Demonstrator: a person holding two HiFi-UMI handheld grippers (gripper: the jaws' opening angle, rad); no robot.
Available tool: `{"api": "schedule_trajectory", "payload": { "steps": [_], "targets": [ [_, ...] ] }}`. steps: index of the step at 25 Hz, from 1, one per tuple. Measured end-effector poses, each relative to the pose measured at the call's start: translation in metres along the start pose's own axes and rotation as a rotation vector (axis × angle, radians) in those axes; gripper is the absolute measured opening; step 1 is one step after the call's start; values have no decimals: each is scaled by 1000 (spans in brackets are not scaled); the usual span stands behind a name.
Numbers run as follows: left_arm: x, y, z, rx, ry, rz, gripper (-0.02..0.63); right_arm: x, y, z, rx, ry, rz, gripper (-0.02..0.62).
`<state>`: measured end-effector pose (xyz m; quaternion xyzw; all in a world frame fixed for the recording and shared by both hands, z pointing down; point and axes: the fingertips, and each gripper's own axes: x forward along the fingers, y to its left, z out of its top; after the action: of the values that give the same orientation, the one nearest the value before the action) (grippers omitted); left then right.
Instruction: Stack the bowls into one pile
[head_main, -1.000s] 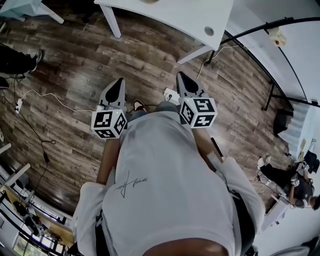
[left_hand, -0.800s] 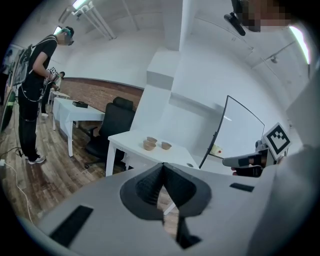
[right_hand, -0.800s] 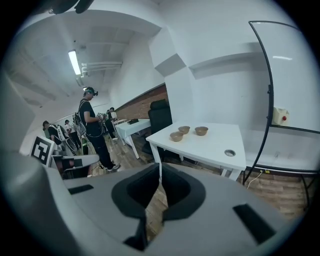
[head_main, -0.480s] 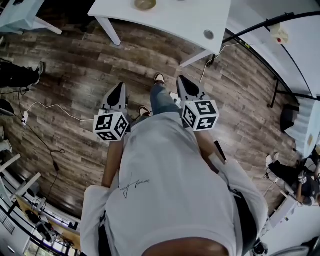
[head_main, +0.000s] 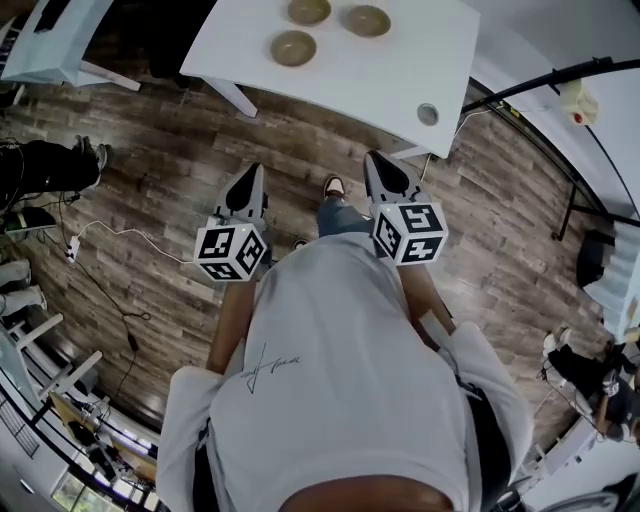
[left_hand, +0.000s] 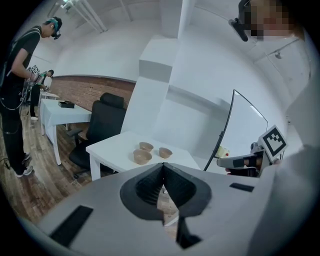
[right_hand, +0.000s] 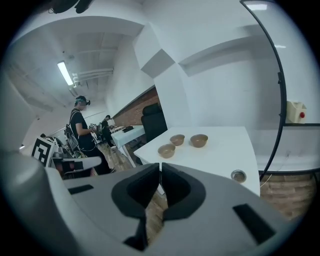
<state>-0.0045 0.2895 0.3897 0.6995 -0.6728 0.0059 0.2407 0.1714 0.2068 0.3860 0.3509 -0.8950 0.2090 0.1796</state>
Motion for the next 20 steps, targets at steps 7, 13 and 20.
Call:
{"api": "schedule_trajectory", "payload": {
  "steps": [7,13,20],
  "targets": [
    [59,-2,27,1,-15,-1,8,36,-29,24,-2,24,35,11],
    [89,1,38,-9,-24,16,8,64,-46,38,-16,31,58,11],
    [110,2,40,-24,-12,28,8,77,-56,40,-22,69,76,11]
  ]
}}
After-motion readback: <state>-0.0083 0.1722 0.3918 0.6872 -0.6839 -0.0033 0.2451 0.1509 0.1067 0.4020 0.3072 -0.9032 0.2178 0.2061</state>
